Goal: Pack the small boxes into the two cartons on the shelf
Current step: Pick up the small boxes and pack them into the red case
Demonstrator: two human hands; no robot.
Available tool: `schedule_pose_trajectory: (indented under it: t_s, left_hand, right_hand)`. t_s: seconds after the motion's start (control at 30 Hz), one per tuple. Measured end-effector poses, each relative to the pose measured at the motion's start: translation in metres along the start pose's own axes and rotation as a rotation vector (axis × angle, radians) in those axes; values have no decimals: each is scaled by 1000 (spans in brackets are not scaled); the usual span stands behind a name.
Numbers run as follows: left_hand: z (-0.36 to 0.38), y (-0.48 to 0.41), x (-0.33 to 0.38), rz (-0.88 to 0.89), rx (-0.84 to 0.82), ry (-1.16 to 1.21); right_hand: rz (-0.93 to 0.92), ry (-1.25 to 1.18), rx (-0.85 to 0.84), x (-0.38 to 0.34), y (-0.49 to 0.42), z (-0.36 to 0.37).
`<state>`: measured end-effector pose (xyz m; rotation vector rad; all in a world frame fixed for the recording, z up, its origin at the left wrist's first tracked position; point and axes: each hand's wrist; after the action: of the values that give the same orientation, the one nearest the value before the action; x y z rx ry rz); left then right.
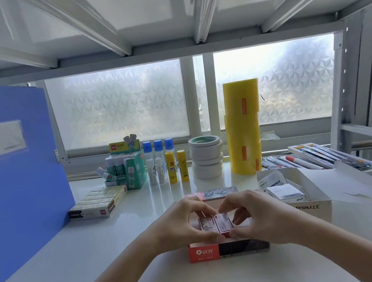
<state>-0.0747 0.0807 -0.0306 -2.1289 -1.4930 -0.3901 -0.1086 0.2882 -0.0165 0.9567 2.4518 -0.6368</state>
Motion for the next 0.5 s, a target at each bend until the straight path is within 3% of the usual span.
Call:
schedule_pose_trajectory:
  t_s: [0.2,0.5]
  left_hand:
    - [-7,4,-2,7,0,-1]
    - [-19,9,-2,14,41,-123]
  right_hand:
    - [-16,138,97,-5,5,-5]
    - [23,173,19,-7,1,1]
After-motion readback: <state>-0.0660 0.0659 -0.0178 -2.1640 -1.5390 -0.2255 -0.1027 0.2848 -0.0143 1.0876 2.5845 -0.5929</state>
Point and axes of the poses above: each hand's wrist, its own y-axis away from the middle knuckle, its own z-axis out of the palm, x = y × z, and after that the axes turned 4 degrees about -y, right-handed
